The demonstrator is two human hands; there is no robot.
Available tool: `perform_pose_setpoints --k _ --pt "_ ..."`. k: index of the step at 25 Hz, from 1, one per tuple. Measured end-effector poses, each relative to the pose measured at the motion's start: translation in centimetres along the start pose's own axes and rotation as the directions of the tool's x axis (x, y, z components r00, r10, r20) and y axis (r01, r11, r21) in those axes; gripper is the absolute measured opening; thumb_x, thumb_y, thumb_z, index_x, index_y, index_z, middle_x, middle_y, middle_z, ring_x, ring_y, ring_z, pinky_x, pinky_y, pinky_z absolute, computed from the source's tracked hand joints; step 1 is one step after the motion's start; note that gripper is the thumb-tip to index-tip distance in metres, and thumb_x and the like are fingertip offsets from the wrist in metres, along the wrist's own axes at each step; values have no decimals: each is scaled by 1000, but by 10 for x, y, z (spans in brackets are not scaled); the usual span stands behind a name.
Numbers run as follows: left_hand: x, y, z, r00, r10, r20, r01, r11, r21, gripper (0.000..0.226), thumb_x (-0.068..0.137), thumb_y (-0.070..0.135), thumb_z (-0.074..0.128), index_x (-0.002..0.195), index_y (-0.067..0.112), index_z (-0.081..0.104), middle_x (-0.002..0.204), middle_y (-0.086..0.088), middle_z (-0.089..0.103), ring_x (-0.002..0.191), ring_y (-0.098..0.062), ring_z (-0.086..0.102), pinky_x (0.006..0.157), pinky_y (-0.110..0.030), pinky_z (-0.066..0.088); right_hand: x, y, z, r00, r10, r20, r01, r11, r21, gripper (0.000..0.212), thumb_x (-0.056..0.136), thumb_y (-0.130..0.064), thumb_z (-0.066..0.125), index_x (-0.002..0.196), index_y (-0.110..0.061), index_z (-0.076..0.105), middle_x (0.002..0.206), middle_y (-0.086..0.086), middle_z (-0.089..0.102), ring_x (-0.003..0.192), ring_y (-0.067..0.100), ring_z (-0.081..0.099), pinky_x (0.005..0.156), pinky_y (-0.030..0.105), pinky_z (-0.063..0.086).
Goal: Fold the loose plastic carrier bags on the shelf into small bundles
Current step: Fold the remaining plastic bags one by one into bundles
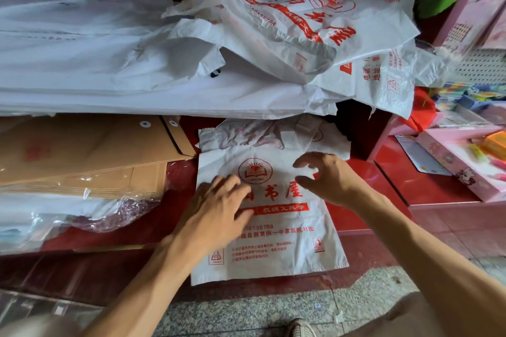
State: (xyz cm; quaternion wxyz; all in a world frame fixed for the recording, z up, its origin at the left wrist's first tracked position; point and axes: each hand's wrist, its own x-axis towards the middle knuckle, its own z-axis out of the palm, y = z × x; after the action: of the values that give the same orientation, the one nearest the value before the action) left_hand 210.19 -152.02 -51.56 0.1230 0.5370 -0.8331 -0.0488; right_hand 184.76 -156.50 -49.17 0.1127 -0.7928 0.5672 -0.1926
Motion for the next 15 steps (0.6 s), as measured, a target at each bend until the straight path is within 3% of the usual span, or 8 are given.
perform_pose_setpoints --k 2,5,7,9,10,12,14,15 --pt "-6 4 4 994 12 111 -10 1000 -21 64 93 59 46 148 29 33 151 8 31 139 -15 26 115 -39 27 -30 -16 -10 973 -142 180 121 985 123 28 86 -34 72 112 -24 68 109 -11 70 98 3 65 79 16 49" --pt "-10 4 6 972 28 232 -32 999 14 91 85 76 39 156 32 2 164 6 -6 150 -14 -8 122 -42 0 -72 -29 -4 869 -166 467 208 977 -39 71 78 -55 71 141 -38 43 148 -23 36 131 -4 33 107 21 30" --pt "-12 10 5 947 127 294 -124 992 -26 105 76 84 44 155 34 -4 160 15 -16 148 -7 -15 119 -36 -12 -84 -23 8 893 -176 414 299 919 -257 79 78 -47 69 147 -40 31 155 -21 24 136 3 26 110 29 29" --pt "-17 20 4 904 227 361 -219 974 -64 107 77 73 59 154 37 -5 156 22 -17 146 -1 -15 115 -26 -14 -87 -14 9 935 -196 296 280 920 -275 67 76 -28 67 138 -34 45 145 -13 44 124 11 44 101 31 43" --pt "-19 24 3 899 257 354 -247 966 -74 99 82 58 63 154 38 -1 158 20 -11 147 0 -9 115 -23 -10 -89 -8 4 953 -181 244 234 948 -215 57 74 -21 65 129 -31 56 133 -11 55 114 13 53 93 30 48" --pt "-18 24 -2 937 229 265 -199 971 -137 75 87 25 59 151 38 24 158 12 26 143 -3 26 116 -18 16 -92 4 -10 980 -113 165 125 990 -61 33 75 -14 64 106 -24 70 105 -9 70 91 10 64 77 28 52" --pt "-16 15 -14 970 71 231 1 955 -298 57 83 14 56 134 40 51 131 9 58 116 -4 56 99 -20 44 -93 17 -21 994 43 100 -50 997 66 7 82 -12 65 82 -16 71 73 -9 66 64 4 59 60 29 47" --pt "-15 9 -20 970 1 243 99 912 -397 52 79 17 59 123 44 58 124 12 62 111 -2 59 95 -22 47 -91 24 -24 987 143 70 -151 978 140 11 85 -13 65 75 -10 67 62 -8 58 55 4 50 56 30 40"
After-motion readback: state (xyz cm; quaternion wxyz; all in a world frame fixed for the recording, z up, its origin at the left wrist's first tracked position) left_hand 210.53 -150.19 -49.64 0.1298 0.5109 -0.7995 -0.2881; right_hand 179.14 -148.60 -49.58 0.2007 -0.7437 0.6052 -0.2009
